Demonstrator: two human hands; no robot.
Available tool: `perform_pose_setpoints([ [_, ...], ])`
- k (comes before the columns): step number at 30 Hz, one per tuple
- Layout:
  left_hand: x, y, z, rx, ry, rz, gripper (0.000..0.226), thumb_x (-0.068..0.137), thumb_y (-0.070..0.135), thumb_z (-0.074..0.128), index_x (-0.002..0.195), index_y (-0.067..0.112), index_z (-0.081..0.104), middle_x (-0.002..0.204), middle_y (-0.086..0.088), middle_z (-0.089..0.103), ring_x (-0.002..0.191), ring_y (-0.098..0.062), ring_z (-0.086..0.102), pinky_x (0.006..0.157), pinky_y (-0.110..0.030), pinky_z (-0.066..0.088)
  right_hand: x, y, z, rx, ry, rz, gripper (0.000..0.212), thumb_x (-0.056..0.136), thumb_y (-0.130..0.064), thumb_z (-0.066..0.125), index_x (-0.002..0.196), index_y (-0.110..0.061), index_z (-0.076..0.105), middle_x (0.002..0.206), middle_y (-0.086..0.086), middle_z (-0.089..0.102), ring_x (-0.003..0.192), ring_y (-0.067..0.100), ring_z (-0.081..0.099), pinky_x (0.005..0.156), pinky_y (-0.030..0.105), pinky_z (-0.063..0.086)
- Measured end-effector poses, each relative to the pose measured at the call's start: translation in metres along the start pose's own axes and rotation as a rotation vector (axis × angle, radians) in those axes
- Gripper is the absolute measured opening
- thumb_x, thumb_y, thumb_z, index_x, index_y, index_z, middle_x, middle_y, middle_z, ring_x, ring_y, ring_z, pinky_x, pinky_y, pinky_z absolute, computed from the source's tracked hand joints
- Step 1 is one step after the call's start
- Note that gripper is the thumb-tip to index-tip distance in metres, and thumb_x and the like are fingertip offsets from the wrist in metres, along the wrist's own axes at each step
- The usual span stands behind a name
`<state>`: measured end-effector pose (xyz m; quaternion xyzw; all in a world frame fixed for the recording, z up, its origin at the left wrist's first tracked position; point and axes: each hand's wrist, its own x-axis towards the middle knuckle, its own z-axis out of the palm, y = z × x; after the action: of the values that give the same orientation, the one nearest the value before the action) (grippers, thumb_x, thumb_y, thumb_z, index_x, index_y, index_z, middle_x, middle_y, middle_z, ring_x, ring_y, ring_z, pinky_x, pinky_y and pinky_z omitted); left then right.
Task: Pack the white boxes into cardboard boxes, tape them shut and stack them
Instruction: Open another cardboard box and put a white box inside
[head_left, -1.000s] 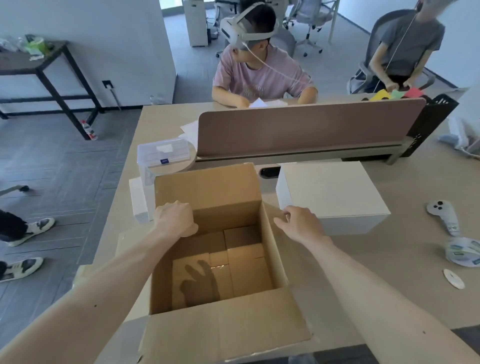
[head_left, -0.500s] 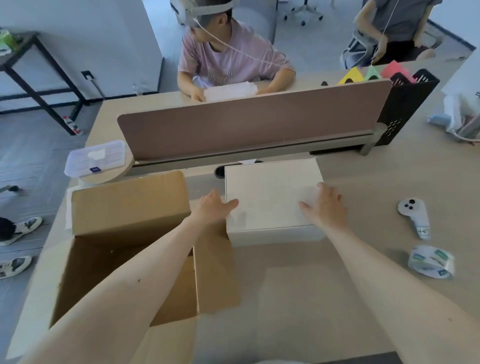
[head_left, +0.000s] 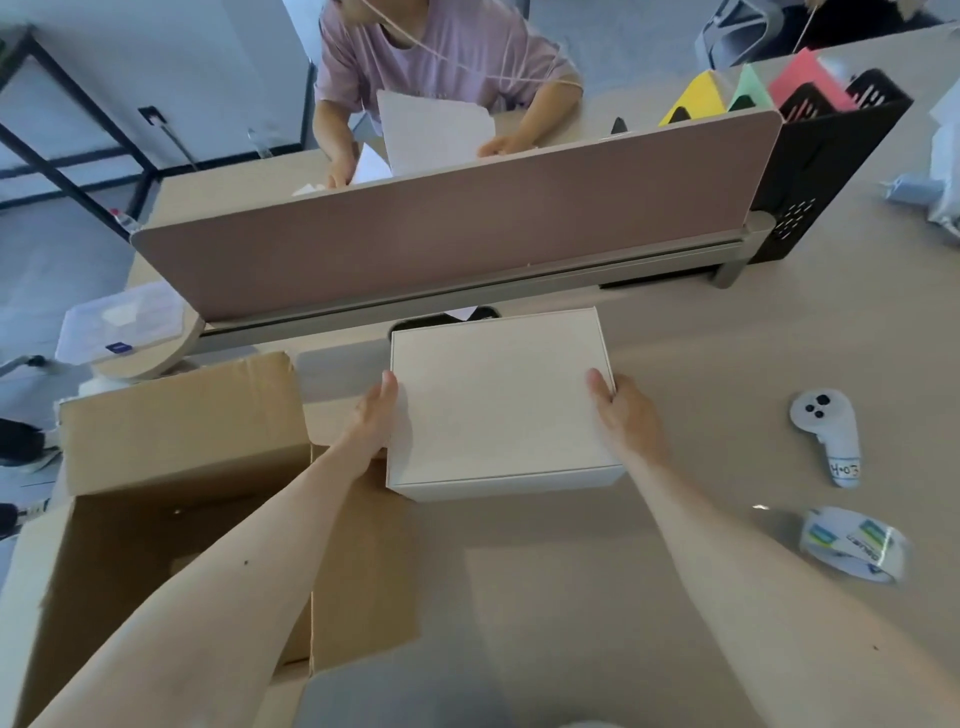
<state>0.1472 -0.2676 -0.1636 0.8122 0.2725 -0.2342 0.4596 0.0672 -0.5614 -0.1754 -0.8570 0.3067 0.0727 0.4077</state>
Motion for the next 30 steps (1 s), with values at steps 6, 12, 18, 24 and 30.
perform_pose_setpoints([
  [6, 0.128, -0.082, -0.007, -0.159, -0.138, 0.012, 0.105, 0.055, 0.106, 0.036, 0.141, 0.047, 0.046, 0.151, 0.002, 0.047, 0.139, -0.031, 0.044, 0.113, -0.06, 0.031, 0.007, 0.006, 0.002, -0.051, 0.024, -0.026, 0.047, 0.101, -0.054, 0.032, 0.084, -0.02, 0.06, 0.08, 0.007, 0.059, 0.084, 0.031, 0.057, 0.07, 0.033, 0.037],
  [12, 0.027, -0.021, 0.002, -0.338, -0.227, 0.05, 0.092, 0.068, 0.089, 0.056, 0.131, 0.022, 0.062, 0.125, -0.011, 0.069, 0.114, -0.034, 0.066, 0.099, -0.053, 0.05, 0.011, 0.013, -0.004, -0.041, 0.003, -0.04, 0.053, 0.101, -0.052, 0.031, 0.072, -0.016, 0.057, 0.064, 0.0, 0.053, 0.074, 0.029, 0.049, 0.067, 0.032, 0.034],
  [18, -0.012, 0.01, 0.011, -0.491, -0.412, 0.04, 0.062, 0.094, 0.064, 0.041, 0.121, 0.015, 0.067, 0.115, -0.015, 0.072, 0.095, -0.031, 0.072, 0.083, -0.042, 0.053, 0.013, 0.02, -0.017, 0.083, -0.018, -0.034, 0.059, 0.101, -0.052, 0.033, 0.065, -0.009, 0.052, 0.061, 0.005, 0.054, 0.065, 0.029, 0.051, 0.058, 0.034, 0.037],
  [24, -0.022, 0.024, 0.006, -0.451, -0.533, 0.041, 0.066, 0.076, 0.065, 0.068, 0.12, 0.015, 0.067, 0.118, -0.017, 0.071, 0.095, -0.03, 0.073, 0.079, -0.038, 0.056, 0.015, 0.025, -0.023, 0.148, -0.016, -0.034, 0.057, 0.101, -0.051, 0.036, 0.056, -0.017, 0.036, 0.054, 0.0, 0.041, 0.053, 0.02, 0.039, 0.053, 0.031, 0.033],
  [30, -0.025, 0.043, 0.01, -0.49, -0.634, 0.04, 0.098, 0.064, 0.044, 0.08, 0.149, 0.02, 0.04, 0.13, -0.018, 0.061, 0.098, -0.035, 0.071, 0.07, -0.042, 0.059, 0.016, 0.032, -0.034, 0.282, -0.094, 0.043, 0.05, 0.1, -0.053, 0.038, 0.074, -0.016, 0.058, 0.069, -0.003, 0.056, 0.068, 0.02, 0.054, 0.06, 0.031, 0.039],
])
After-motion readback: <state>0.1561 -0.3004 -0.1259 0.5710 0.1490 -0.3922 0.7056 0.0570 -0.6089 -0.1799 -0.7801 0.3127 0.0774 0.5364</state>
